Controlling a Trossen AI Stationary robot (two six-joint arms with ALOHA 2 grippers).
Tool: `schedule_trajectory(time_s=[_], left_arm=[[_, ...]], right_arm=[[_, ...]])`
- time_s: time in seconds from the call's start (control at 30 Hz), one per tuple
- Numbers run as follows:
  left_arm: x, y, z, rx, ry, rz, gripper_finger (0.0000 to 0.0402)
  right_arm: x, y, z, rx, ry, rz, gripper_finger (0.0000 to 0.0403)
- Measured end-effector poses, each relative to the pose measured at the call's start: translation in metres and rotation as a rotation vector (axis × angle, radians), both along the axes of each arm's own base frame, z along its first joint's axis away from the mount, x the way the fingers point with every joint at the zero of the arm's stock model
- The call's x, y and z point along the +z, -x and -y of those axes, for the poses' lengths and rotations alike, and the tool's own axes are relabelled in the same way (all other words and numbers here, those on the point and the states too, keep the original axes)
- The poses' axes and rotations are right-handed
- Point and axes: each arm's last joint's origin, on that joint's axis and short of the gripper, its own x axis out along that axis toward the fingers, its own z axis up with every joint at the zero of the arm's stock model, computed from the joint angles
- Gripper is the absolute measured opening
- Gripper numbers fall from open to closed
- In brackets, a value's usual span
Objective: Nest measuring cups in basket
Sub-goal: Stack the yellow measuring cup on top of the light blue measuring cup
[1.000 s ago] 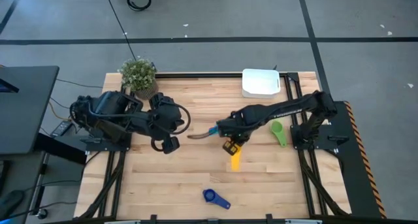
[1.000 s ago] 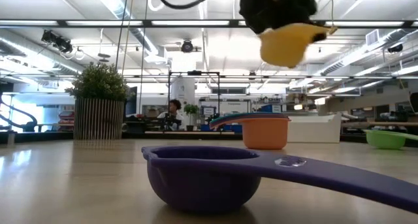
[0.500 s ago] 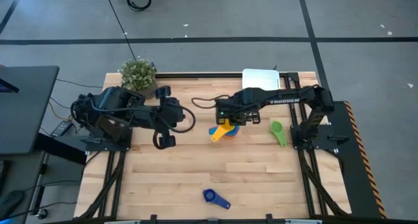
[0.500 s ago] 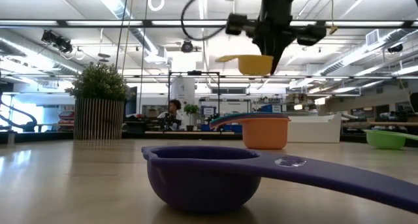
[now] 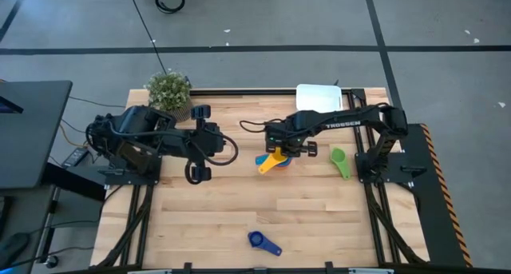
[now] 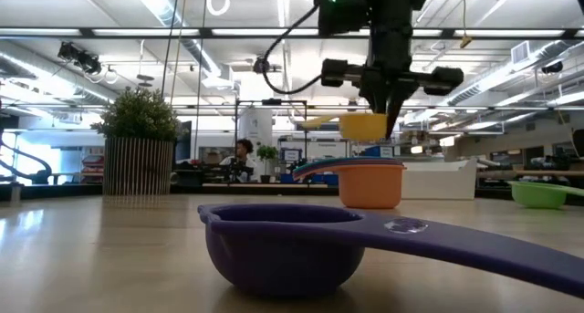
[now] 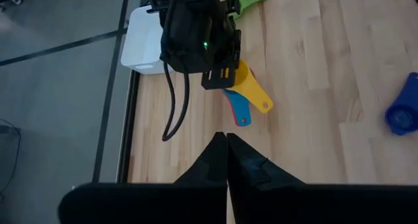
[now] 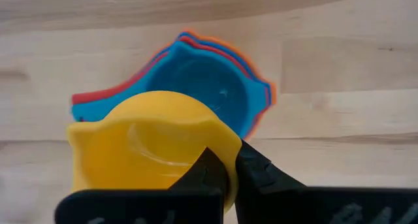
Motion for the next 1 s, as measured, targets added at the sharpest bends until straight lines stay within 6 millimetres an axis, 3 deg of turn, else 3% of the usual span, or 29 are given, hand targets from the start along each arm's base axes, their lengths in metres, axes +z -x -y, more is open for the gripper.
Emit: schedule_trajectory(time_s=[0.23,0.47,0.77,1.0], left_arm=[[0.0,-0.001,-0.003,0.0,-0.01,-0.005,0.0002],[0.0,-0.002,-0.009,0.009,-0.025,-0.012,0.0002],[0.0,-0.004,-0.018,0.03,-0.033,-0.016,0.0002],[0.0,-0.004,-0.018,0.015,-0.047,-0.023,0.0002]], right_arm=[[-0.02,0.007,0.007,-0.001,-0.051,-0.018,0.001],[-0.026,0.005,0.01,-0.003,-0.047,0.02,0.0011],[-0.029,0.008,0.014,0.036,-0.052,0.012,0.0073],[-0.029,0.008,0.017,0.053,-0.059,0.017,0.0083]])
